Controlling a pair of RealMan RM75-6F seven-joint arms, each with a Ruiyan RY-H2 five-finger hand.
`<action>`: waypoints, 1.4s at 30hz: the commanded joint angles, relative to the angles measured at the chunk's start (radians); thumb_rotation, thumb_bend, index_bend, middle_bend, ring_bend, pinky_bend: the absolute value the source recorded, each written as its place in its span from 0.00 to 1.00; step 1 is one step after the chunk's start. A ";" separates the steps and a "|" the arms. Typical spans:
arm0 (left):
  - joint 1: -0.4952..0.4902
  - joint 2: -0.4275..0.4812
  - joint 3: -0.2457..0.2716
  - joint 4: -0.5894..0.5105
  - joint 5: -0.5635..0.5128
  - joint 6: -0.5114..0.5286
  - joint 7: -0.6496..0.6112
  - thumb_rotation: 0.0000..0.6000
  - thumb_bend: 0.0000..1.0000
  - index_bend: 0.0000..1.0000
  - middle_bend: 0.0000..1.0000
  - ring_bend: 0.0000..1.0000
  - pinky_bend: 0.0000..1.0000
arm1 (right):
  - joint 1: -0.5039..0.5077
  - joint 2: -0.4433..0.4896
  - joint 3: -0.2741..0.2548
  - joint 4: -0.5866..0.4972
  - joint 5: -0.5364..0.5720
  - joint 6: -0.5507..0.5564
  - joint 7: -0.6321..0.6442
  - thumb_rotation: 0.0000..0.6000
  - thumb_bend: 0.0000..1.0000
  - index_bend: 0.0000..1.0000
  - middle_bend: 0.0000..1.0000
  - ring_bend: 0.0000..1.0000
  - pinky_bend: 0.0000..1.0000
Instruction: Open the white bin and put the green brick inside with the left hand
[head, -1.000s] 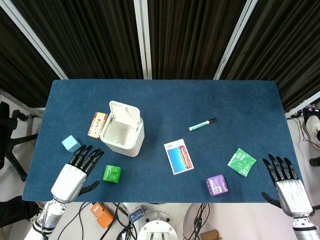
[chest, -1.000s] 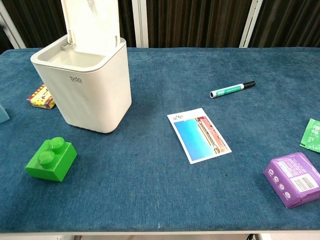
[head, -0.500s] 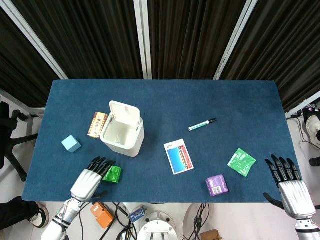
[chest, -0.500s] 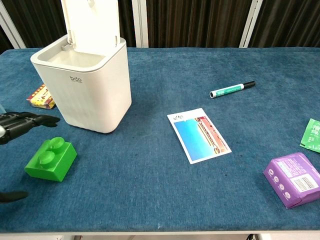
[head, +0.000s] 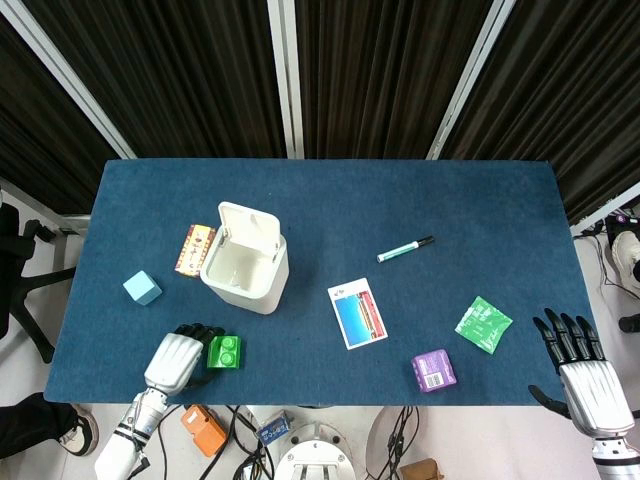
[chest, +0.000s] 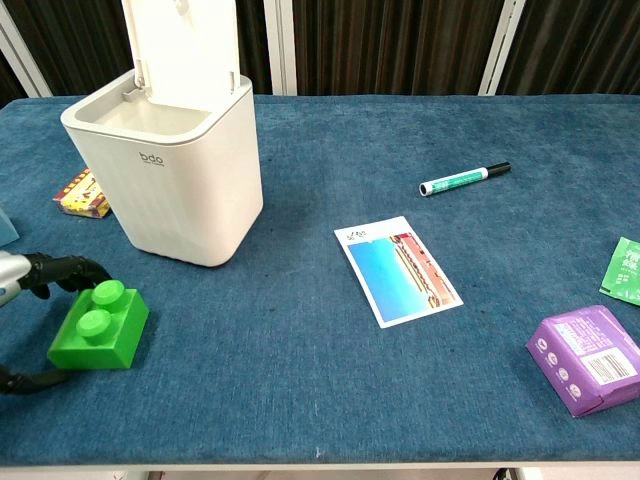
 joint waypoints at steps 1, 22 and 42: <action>0.013 -0.041 -0.017 0.024 0.010 0.044 -0.067 1.00 0.15 0.43 0.49 0.40 0.40 | -0.001 -0.001 0.001 0.000 0.000 0.002 -0.001 1.00 0.25 0.00 0.00 0.00 0.00; -0.016 0.038 -0.240 -0.282 0.188 0.310 0.196 1.00 0.37 0.62 0.65 0.50 0.43 | 0.004 -0.011 0.000 -0.005 0.000 -0.017 -0.029 1.00 0.25 0.00 0.00 0.00 0.00; -0.195 -0.052 -0.388 -0.266 -0.240 0.061 0.377 0.97 0.10 0.24 0.35 0.26 0.30 | -0.001 0.002 0.006 0.003 0.002 0.004 0.007 1.00 0.25 0.00 0.00 0.00 0.00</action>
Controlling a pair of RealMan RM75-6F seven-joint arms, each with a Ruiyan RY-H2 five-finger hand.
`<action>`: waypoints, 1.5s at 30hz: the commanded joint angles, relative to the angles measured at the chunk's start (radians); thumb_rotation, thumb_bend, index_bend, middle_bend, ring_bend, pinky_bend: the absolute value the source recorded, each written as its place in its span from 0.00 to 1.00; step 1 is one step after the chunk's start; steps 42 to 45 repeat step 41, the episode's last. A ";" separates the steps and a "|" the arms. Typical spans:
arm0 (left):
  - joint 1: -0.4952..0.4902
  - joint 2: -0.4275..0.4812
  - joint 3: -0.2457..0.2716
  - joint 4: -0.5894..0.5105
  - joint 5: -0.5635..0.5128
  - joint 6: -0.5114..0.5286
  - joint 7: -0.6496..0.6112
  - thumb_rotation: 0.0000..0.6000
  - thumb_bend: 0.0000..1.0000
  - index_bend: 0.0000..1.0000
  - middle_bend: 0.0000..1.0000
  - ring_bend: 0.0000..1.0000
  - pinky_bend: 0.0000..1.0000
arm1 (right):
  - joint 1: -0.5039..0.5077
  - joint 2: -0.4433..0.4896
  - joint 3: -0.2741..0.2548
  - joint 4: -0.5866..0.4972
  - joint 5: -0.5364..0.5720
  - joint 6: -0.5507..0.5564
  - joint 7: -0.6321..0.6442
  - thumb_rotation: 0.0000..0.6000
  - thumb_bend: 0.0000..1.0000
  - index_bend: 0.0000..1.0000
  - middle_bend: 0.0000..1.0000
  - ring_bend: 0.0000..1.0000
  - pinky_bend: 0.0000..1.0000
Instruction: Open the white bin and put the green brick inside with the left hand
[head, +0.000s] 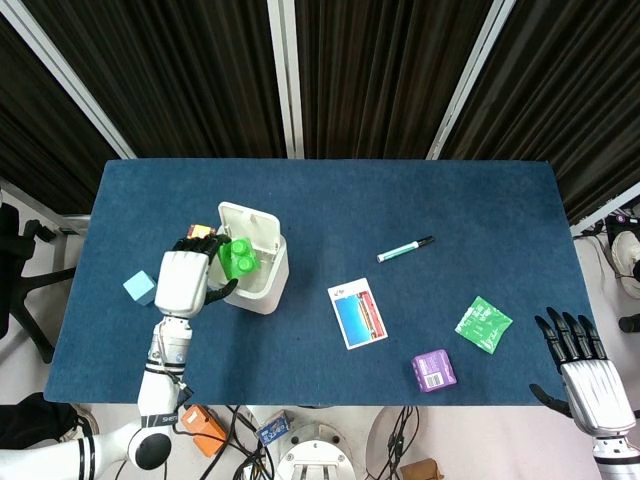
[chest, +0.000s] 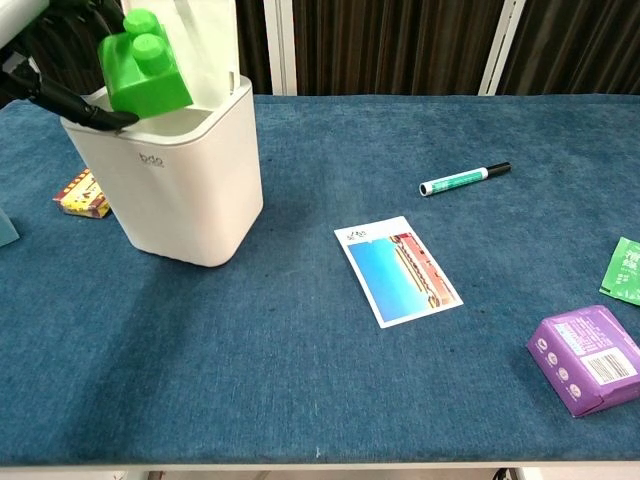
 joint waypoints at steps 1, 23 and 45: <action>-0.009 0.033 0.026 -0.017 -0.011 -0.021 0.014 0.92 0.06 0.19 0.31 0.22 0.28 | 0.000 -0.001 0.000 0.000 -0.001 0.001 -0.002 1.00 0.25 0.00 0.00 0.00 0.00; 0.275 0.363 0.421 0.017 0.465 0.356 -0.262 0.74 0.00 0.09 0.16 0.08 0.15 | 0.003 -0.009 -0.001 -0.010 0.008 -0.022 -0.030 1.00 0.25 0.00 0.00 0.00 0.00; 0.413 0.267 0.443 0.469 0.367 0.403 -0.585 1.00 0.01 0.06 0.07 0.00 0.06 | 0.000 -0.024 0.001 -0.008 0.009 -0.022 -0.055 1.00 0.25 0.00 0.00 0.00 0.00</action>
